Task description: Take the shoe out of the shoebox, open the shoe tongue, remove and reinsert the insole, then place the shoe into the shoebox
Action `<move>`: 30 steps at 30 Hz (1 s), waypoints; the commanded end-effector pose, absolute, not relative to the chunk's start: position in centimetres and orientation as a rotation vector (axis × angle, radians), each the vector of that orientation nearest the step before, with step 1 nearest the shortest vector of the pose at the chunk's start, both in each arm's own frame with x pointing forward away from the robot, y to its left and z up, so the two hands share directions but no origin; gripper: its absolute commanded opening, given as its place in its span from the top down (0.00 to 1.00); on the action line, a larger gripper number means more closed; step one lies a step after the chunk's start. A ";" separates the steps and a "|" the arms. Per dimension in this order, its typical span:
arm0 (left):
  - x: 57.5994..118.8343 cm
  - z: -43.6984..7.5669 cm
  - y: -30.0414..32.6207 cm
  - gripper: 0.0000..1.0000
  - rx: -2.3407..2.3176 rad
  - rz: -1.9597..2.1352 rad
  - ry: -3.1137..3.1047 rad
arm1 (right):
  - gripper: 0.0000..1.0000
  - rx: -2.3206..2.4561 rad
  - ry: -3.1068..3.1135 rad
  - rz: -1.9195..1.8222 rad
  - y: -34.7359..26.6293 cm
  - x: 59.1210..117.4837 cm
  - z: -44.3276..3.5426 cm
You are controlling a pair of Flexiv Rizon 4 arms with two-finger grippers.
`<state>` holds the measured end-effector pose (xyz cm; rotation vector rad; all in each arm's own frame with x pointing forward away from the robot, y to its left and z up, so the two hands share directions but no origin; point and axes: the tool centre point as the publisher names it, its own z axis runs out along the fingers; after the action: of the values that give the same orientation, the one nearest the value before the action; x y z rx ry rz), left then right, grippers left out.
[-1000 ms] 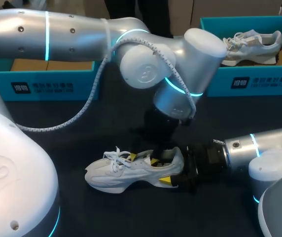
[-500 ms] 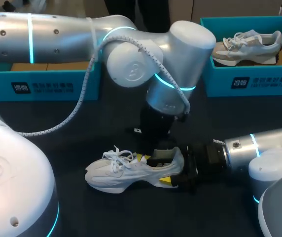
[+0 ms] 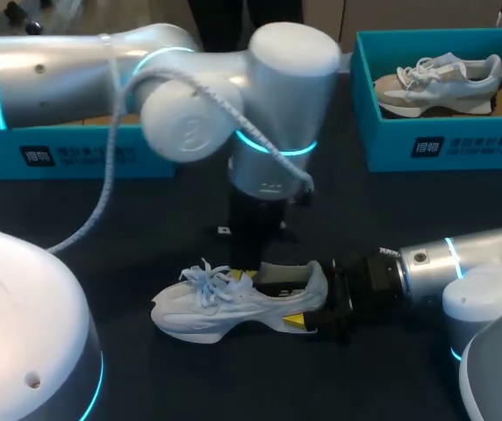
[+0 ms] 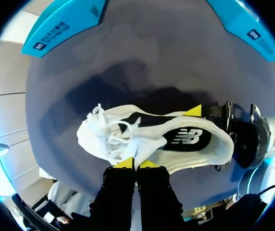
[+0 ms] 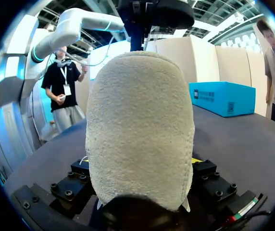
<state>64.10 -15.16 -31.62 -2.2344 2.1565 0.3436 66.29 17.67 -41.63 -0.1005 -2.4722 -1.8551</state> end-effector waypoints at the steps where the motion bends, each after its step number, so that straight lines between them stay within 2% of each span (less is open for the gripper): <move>1: 63.2 -30.5 -12.2 1.00 -2.460 -0.122 2.270 | 1.00 -0.101 -2.476 -1.847 17.8 66.4 -41.6; 11: 62.7 -30.8 -9.8 1.00 -2.567 -0.366 2.239 | 1.00 -0.101 -2.476 -1.847 17.8 66.4 -41.6; 30: 62.4 -36.1 -6.6 1.00 -2.577 -0.343 2.203 | 1.00 -0.101 -2.476 -1.847 17.8 66.4 -41.6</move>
<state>62.58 -7.17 -35.37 -2.4529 2.1162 -0.0141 66.30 17.67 -41.63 -0.1003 -2.4723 -1.8551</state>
